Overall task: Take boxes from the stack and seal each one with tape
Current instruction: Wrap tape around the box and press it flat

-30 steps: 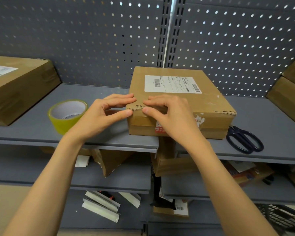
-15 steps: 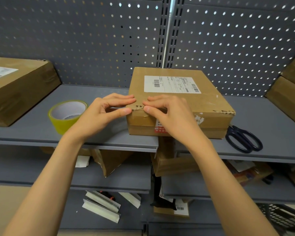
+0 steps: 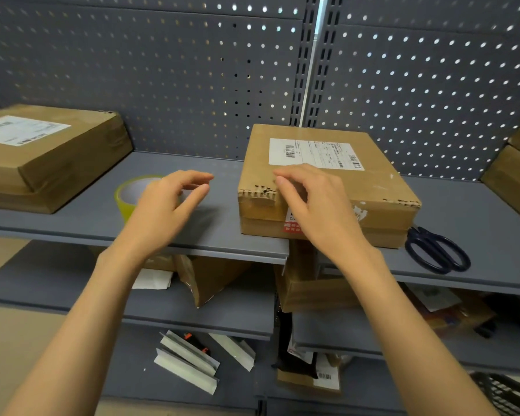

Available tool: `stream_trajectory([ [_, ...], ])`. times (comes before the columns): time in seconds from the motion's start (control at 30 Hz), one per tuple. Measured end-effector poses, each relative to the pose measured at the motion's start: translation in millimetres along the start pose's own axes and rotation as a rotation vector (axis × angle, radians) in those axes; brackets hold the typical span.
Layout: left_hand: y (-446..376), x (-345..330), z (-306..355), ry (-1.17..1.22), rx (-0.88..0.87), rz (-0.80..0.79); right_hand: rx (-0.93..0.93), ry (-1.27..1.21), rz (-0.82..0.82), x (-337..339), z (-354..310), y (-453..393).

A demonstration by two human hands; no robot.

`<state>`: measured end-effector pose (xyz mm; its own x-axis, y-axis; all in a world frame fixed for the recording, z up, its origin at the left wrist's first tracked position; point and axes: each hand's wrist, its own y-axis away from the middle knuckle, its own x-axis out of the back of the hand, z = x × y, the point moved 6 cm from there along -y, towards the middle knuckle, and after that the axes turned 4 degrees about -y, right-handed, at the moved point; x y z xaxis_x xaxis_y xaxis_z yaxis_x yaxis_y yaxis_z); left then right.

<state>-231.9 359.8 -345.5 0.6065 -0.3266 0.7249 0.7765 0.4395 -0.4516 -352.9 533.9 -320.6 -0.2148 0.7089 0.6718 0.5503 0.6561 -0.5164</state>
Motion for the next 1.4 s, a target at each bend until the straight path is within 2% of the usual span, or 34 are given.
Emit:
stream_trajectory([
  [0.1,6.2,12.5,-1.9,-0.338,-0.032,0.079,0.049,0.143,0.075,-0.5,-7.5,-0.7],
  [0.23,11.8,20.5,-0.9,-0.552,-0.083,0.172,0.122,0.329,0.183,-4.5,-21.6,-1.5],
  [0.37,17.5,28.2,-5.3,-0.634,-0.081,0.215,0.166,0.351,0.240,-13.7,-37.4,-4.2],
  [0.53,22.1,35.5,-16.7,-0.670,-0.068,0.210,0.188,0.327,0.218,-31.0,-53.0,-9.6],
  [0.73,23.4,30.3,-35.7,-0.709,-0.076,0.098,0.198,0.297,0.194,-53.0,-64.1,-16.7],
  [1.0,13.7,14.9,-41.8,-0.635,-0.073,-0.019,0.155,0.268,0.194,-62.5,-65.0,-20.5],
  [1.13,8.0,10.6,-42.9,-0.673,-0.035,-0.075,0.142,0.260,0.241,-53.7,-63.4,-17.6],
  [1.4,0.0,36.0,-2.5,-0.142,0.005,0.161,0.088,0.072,0.264,-16.0,-58.7,-15.2],
])
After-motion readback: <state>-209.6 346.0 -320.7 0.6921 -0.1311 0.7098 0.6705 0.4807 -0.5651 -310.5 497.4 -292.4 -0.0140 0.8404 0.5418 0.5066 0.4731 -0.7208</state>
